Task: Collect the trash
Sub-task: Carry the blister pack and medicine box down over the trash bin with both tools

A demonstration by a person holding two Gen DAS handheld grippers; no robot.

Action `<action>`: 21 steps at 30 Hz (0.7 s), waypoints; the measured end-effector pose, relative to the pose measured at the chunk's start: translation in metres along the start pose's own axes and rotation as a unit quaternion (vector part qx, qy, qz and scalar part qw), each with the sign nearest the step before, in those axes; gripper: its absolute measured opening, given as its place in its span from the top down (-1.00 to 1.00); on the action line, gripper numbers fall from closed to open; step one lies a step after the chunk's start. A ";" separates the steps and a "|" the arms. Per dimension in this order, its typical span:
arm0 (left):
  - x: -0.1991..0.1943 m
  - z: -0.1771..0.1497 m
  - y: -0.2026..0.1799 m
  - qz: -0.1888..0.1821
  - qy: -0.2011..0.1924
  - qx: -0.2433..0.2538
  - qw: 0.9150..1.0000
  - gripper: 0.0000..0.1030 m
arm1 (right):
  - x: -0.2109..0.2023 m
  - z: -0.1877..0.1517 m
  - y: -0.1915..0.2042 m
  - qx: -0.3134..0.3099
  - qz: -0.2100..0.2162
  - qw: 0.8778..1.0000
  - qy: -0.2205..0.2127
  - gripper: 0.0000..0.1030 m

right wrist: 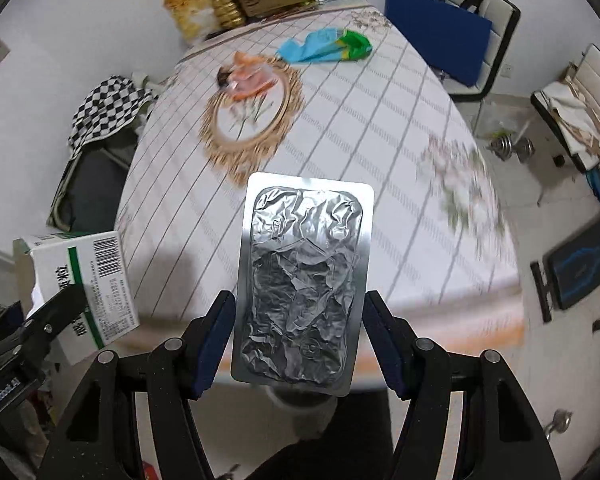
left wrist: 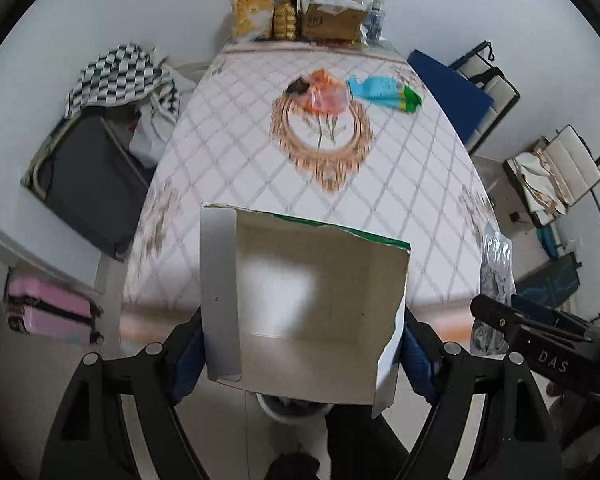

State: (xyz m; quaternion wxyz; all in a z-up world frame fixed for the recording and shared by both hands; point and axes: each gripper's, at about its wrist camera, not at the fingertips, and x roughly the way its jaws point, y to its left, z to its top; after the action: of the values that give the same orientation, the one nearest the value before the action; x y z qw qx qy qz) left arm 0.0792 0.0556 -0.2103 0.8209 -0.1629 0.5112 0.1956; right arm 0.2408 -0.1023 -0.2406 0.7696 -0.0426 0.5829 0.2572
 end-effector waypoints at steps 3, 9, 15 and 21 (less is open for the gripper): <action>0.003 -0.035 0.010 -0.014 0.031 -0.007 0.999 -0.56 | -0.009 -0.049 0.005 0.005 0.006 1.000 0.017 -0.30; 0.055 -0.115 0.033 -0.038 0.126 -0.035 0.991 -0.56 | 0.015 -0.152 0.000 0.010 0.011 0.996 0.091 -0.30; 0.168 -0.177 0.051 -0.039 0.212 -0.076 0.974 -0.56 | 0.110 -0.229 -0.035 0.062 0.029 0.981 0.179 -0.30; 0.298 -0.219 0.064 -0.046 0.263 -0.111 0.957 -0.56 | 0.235 -0.278 -0.069 0.077 0.030 0.973 0.217 -0.30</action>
State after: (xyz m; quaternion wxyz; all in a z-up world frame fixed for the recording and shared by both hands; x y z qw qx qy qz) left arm -0.0021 0.0548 -0.5770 0.6426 -0.3217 0.6758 0.1638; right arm 0.0729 -0.1820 -0.5610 0.6178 -0.0204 0.7550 0.2187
